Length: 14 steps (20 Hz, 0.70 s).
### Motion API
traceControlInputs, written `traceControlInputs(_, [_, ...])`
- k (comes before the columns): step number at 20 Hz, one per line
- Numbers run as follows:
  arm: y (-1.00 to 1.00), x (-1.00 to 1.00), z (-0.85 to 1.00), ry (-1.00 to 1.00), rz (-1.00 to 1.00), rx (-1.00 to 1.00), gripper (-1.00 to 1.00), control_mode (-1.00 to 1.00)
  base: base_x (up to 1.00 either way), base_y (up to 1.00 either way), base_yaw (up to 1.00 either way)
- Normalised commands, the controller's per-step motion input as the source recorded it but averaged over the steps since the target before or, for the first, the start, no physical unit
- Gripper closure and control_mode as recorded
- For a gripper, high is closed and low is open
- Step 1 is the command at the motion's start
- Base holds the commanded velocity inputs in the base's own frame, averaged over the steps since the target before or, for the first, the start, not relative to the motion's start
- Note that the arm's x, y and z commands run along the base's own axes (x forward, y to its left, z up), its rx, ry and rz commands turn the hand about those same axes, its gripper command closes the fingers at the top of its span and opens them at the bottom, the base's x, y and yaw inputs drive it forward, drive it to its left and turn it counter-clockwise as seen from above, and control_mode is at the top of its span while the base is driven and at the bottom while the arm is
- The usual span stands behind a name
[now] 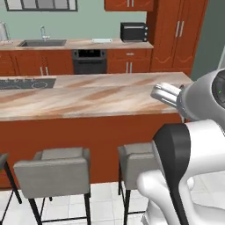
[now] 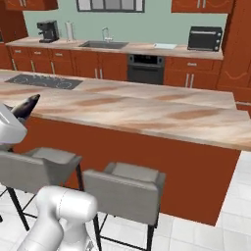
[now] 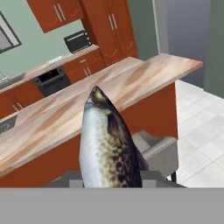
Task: Take the fish out of the fridge, briefly rinse it in the sink, and place it on the tray next to the sink.
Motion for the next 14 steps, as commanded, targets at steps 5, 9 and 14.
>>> traceControlInputs(5, [0.0, 0.0, 0.0, 0.0, 0.0, 0.0, 1.0, 1.0, 0.56, -0.93, -0.05])
traceControlInputs(9, [0.0, 0.0, 0.0, 0.0, 0.0, 0.0, 1.0, 1.0, 0.67, -1.0, -0.18])
traceControlInputs(14, [0.0, 0.0, 0.0, 0.0, 0.0, 0.0, 1.0, 1.0, 0.5, -1.0, -0.28])
